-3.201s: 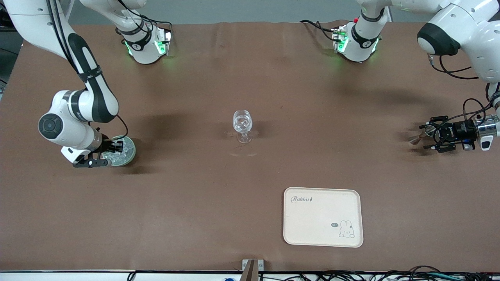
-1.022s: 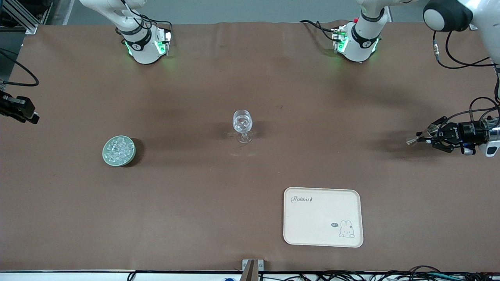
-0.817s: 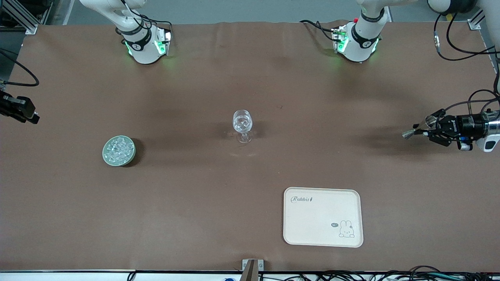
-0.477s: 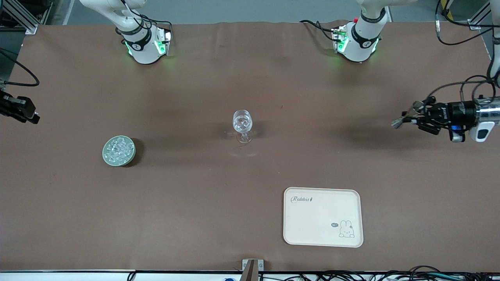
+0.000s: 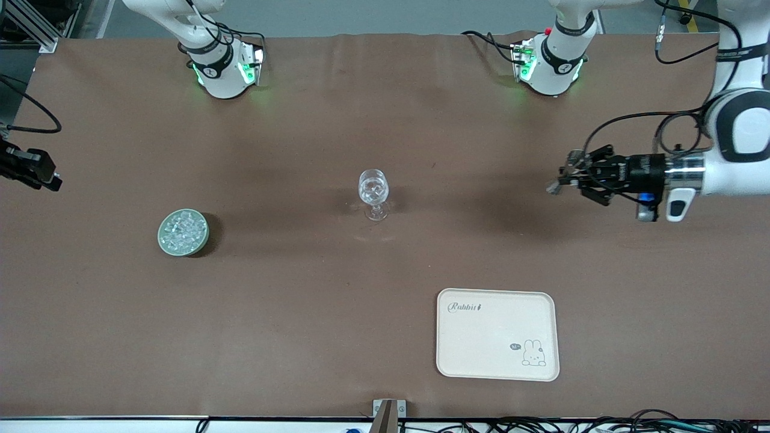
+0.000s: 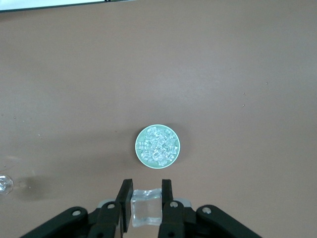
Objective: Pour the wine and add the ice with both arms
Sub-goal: 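Carry the metal jigger with the left gripper to the wine glass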
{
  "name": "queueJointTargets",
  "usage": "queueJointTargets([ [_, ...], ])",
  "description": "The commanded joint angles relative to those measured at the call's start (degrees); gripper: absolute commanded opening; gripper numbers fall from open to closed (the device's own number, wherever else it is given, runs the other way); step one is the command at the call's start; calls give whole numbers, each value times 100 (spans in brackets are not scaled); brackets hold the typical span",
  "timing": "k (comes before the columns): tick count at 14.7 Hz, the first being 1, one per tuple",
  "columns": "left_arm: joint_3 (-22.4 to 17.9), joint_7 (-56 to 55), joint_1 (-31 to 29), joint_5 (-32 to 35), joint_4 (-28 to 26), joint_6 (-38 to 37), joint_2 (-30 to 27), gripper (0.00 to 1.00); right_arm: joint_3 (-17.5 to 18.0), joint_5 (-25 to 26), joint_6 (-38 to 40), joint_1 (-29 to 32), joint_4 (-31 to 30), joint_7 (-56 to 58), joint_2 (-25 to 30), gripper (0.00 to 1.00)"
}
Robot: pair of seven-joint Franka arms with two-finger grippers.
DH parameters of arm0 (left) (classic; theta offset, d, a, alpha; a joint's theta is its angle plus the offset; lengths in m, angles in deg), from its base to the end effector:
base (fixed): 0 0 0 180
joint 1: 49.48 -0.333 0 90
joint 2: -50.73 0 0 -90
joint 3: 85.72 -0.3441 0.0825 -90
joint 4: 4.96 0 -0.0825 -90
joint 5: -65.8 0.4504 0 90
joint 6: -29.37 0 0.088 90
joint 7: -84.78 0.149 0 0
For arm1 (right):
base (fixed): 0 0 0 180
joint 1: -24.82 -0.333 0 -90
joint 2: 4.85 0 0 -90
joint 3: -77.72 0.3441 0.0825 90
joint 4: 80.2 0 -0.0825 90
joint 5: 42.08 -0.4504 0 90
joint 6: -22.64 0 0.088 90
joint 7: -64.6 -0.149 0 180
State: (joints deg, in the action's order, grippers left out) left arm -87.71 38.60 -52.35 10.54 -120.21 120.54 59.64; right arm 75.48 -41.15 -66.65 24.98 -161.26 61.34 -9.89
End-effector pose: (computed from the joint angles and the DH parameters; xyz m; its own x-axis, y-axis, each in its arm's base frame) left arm 0.5902 -0.0716 0.3544 0.2076 0.4466 -0.8703 0.9501 -0.3038 0.0707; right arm 0.6517 -0.0286 0.6377 0.9935 -0.0984 0.0567 -0.0995 -0.9949 0.0164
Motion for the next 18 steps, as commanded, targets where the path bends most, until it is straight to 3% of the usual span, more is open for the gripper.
queueJointTargets([
  [1, 514, -321, -29, 86, 73, 277, -48, 0, 4, -49, -54, -69, -94, -96, 73, 1],
  [5, 1191, -900, -12, 104, 117, 856, 92, 0, 4, -49, -54, -77, -94, -87, 73, 1],
  [10, 1754, -1499, -3, -159, 618, 998, 751, 0, 4, -49, -63, -69, -94, -87, 73, 1],
  [15, 2711, -2009, 6, -178, 539, 2516, 980, 0, 4, -49, -63, -77, -94, -87, 73, 1],
  [18, 3081, -2185, 24, -29, 530, 3018, 1051, 0, 4, -49, -63, -77, -94, -87, 64, 1],
])
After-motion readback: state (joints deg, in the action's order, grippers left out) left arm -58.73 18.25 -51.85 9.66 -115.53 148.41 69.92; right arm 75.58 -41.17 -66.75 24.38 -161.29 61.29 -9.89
